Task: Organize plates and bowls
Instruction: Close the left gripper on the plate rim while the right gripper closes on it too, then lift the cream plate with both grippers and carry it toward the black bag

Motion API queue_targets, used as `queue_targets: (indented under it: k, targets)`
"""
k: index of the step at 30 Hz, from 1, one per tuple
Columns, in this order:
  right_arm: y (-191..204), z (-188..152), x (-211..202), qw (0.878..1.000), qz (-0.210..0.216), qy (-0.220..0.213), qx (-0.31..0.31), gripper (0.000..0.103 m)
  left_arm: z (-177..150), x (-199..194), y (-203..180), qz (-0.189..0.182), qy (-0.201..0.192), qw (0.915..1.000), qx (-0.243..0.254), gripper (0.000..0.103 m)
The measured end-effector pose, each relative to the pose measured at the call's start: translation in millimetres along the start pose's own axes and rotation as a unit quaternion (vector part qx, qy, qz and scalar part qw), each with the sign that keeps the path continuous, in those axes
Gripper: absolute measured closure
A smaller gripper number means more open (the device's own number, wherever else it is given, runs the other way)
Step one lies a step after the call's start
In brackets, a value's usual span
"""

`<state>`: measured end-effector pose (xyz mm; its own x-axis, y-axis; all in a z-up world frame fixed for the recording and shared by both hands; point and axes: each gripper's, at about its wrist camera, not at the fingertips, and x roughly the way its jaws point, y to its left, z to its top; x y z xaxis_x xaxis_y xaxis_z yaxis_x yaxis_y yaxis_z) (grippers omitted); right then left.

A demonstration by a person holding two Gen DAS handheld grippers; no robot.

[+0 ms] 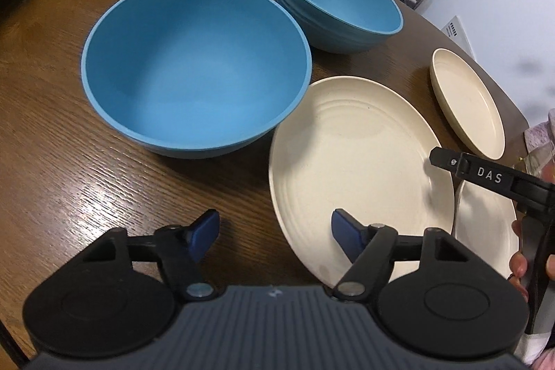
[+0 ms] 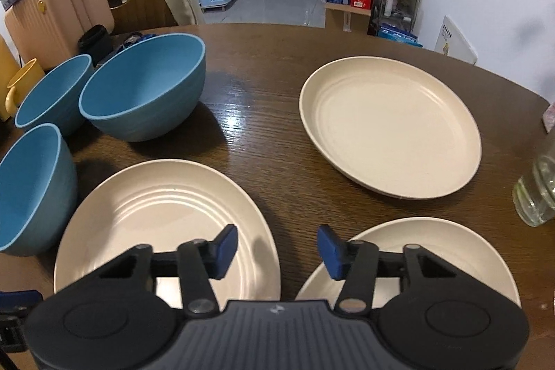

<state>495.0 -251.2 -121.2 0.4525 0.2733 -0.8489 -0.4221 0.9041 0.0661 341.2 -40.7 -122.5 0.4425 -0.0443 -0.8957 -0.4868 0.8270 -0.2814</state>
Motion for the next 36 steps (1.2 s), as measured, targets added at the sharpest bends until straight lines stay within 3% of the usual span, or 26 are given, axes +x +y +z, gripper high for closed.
queue_targets:
  k: [6,8,14,24,36]
  targets:
    - [6.2,-0.2,12.2,1.0,0.005,0.008,-0.014,0.069,2.3,8.0,-0.4,-0.002,0.005,1.0,-0.005,0.041]
    - [6.8,-0.1,16.3,1.0,0.005,0.013,-0.012,0.074,3.0,10.6,-1.4,-0.004,0.007,1.0,-0.004,0.057]
    - [7.5,-2.4,19.2,1.0,0.018,0.013,-0.003,0.079,2.7,17.3,-6.3,-0.017,0.007,0.9998,0.004,0.074]
    - [7.6,-13.6,4.0,1.0,0.03,-0.005,0.005,0.089,-0.9,13.2,-7.1,-0.001,-0.003,0.9997,0.024,0.074]
    - [8.1,-42.1,-45.7,0.998,0.037,-0.042,0.024,0.089,-25.6,-14.8,-9.5,-0.007,-0.025,0.9985,0.049,0.074]
